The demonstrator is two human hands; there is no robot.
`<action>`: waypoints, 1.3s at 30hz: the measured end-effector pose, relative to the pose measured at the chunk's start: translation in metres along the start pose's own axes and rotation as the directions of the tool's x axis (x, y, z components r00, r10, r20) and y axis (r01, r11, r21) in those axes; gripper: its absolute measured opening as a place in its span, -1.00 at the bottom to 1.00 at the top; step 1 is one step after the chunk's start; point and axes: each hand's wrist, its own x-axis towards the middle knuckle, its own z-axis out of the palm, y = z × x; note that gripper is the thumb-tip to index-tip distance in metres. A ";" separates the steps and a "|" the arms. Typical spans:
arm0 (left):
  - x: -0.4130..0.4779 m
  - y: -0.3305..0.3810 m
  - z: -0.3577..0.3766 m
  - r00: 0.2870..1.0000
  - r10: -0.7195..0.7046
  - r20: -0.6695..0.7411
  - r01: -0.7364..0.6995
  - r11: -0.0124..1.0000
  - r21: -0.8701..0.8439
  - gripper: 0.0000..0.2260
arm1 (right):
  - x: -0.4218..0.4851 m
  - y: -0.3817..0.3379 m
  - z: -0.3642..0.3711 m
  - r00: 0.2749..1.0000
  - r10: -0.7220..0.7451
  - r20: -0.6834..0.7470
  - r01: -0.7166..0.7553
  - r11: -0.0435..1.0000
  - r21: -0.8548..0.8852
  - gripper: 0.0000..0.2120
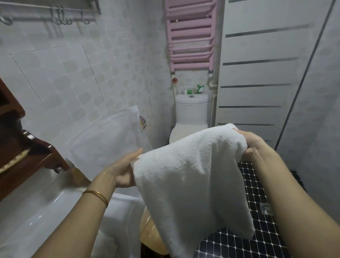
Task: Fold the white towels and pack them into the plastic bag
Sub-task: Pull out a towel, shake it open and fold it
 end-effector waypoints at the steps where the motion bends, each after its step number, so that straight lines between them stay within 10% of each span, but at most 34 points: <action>1: 0.000 0.001 0.002 0.999 0.049 -0.019 -0.049 0.999 -0.002 -0.54 | 0.003 0.001 -0.004 0.999 0.031 -0.015 -0.031 1.000 -0.003 -0.81; 4: 0.000 0.002 0.010 0.951 0.260 -0.170 -0.233 0.959 0.160 -0.21 | 0.013 0.005 -0.014 0.992 0.123 -0.004 -0.123 0.992 0.032 -0.84; 9: -0.008 0.003 0.019 0.872 0.487 -0.045 -0.410 0.778 0.476 -0.38 | 0.021 0.010 -0.023 0.982 0.189 -0.007 -0.189 0.982 0.008 -0.74; 16: -0.010 0.016 0.031 0.838 0.516 -0.179 -0.400 0.803 0.442 -0.84 | 0.020 0.019 -0.032 0.970 -0.184 -0.158 0.117 0.925 -0.360 -0.54; 24: -0.015 0.035 0.035 0.801 0.508 -0.316 -0.499 0.859 0.116 -0.82 | 0.010 0.038 -0.043 0.868 -0.345 0.358 0.472 0.795 -0.380 -0.35; 29: -0.020 0.043 0.025 0.827 0.474 -0.303 -0.483 0.874 0.051 -0.85 | 0.014 0.042 -0.033 0.841 -0.441 0.315 0.527 0.534 -0.661 -0.22; 34: -0.029 0.048 0.010 0.884 0.424 -0.196 -0.404 0.905 0.134 -0.85 | 0.023 0.035 -0.020 0.728 -0.633 0.264 0.570 0.344 -0.746 -0.52; 39: -0.035 0.044 -0.001 0.915 0.394 -0.093 -0.308 0.826 0.473 -0.46 | 0.027 0.022 -0.013 0.694 -0.672 0.259 0.651 0.432 -0.624 -0.67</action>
